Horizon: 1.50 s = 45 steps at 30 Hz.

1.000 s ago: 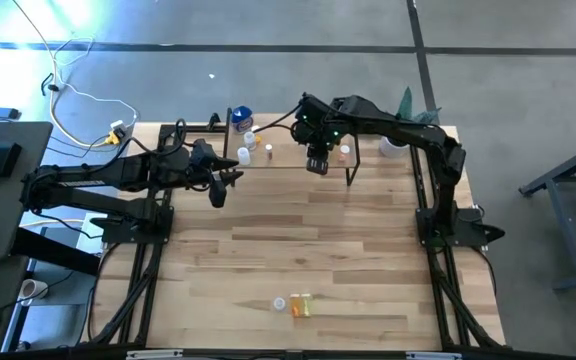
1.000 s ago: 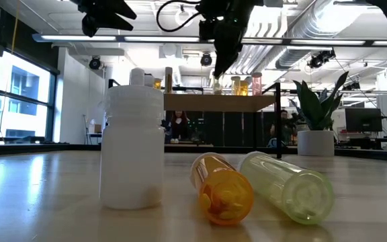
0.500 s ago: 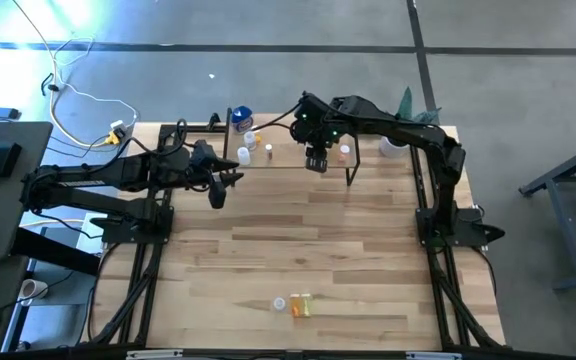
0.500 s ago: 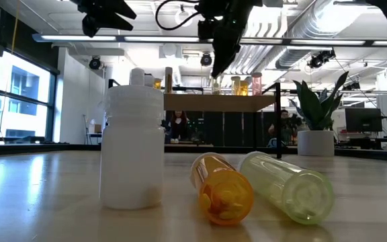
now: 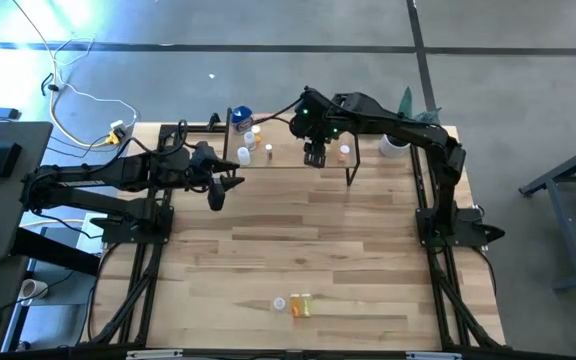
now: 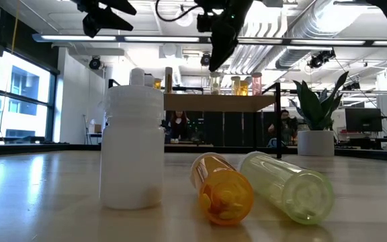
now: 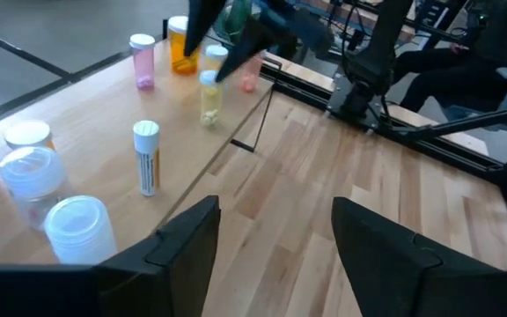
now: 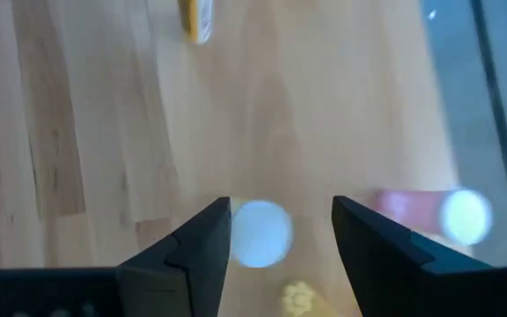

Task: Pick and place medicine bottles onto shelf by color
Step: Put the big white pill bottle on the shelf

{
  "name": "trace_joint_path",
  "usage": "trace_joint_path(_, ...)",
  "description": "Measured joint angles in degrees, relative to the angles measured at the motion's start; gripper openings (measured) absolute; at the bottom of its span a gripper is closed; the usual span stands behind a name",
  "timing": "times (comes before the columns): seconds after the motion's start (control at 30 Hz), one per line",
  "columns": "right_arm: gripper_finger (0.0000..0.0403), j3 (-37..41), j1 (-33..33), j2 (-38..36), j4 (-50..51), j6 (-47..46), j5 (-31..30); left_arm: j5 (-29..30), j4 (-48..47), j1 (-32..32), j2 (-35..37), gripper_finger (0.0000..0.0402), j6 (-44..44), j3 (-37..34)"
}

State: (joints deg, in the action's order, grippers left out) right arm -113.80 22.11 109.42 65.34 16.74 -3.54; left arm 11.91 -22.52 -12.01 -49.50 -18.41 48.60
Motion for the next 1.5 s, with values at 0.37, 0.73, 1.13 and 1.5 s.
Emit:
trace_joint_path(0.37, 0.0190, -5.9, 0.0, -0.1, 0.3, -1.8, -0.1, -3.8, 0.0, 0.9, 0.0, 0.0216, -0.9, 0.0)
trace_joint_path(0.73, 0.0190, -14.2, -2.2, -0.1, 6.3, -12.0, 0.3, -7.6, 0.0, 0.9, 0.0, 0.0216, -3.9, 0.0)
trace_joint_path(1.13, 0.0190, -20.8, -7.5, -1.0, 7.6, -19.6, 0.3, -14.7, 2.3, 7.1, -5.1, 0.0229, -8.0, 0.0)
trace_joint_path(1.5, 0.0190, -21.0, -10.9, -1.6, 9.0, -27.3, -0.3, -13.4, 10.0, 22.3, -16.2, 0.0229, 1.9, 0.0)
